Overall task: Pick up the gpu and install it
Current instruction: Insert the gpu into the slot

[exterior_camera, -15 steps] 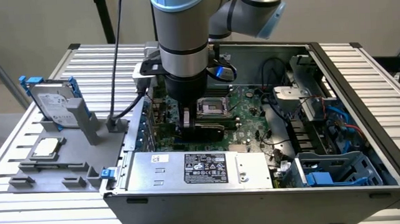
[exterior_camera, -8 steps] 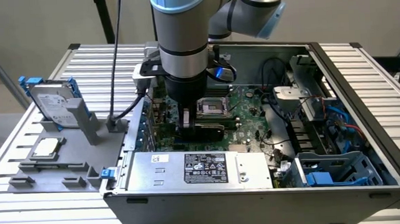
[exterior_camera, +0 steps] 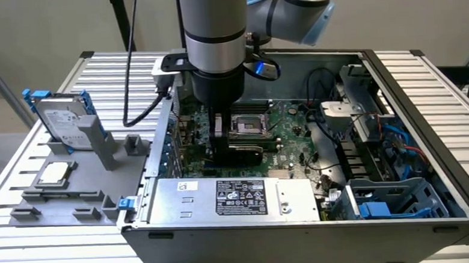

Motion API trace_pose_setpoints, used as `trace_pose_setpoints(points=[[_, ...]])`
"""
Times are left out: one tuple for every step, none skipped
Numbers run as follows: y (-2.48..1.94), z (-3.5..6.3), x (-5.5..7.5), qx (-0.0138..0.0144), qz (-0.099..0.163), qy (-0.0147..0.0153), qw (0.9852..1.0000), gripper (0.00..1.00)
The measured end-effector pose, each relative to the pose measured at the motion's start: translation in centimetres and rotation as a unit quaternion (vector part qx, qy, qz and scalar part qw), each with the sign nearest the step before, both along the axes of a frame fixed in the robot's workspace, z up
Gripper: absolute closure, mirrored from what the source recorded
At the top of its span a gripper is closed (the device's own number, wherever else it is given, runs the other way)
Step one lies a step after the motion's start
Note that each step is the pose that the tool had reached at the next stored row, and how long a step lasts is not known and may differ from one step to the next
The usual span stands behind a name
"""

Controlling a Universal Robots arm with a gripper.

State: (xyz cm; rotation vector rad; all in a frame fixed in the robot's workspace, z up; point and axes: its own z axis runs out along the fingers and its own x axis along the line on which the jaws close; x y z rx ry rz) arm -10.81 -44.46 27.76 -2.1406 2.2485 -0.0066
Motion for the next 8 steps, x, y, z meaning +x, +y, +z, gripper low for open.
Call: trace_pose_setpoints(points=[[0.00, 0.46, 0.0, 0.0000, 0.000, 0.0001, 1.0000, 0.60], [0.00, 0.90, 0.0, 0.0001, 0.000, 0.0001, 1.0000, 0.60], [0.00, 1.35, 0.0, 0.0000, 0.000, 0.0002, 1.0000, 0.60], [0.00, 1.80, 0.0, 0.0000, 0.000, 0.0003, 1.0000, 0.60], [0.00, 2.11, 0.0, 0.0000, 0.000, 0.0003, 1.0000, 0.60], [0.00, 2.15, 0.0, 0.0000, 0.000, 0.0003, 1.0000, 0.60], [0.00, 2.15, 0.1, 0.0002, 0.000, 0.0002, 1.0000, 0.60], [0.00, 2.17, 0.1, 0.0002, 0.000, 0.0002, 1.0000, 0.60]])
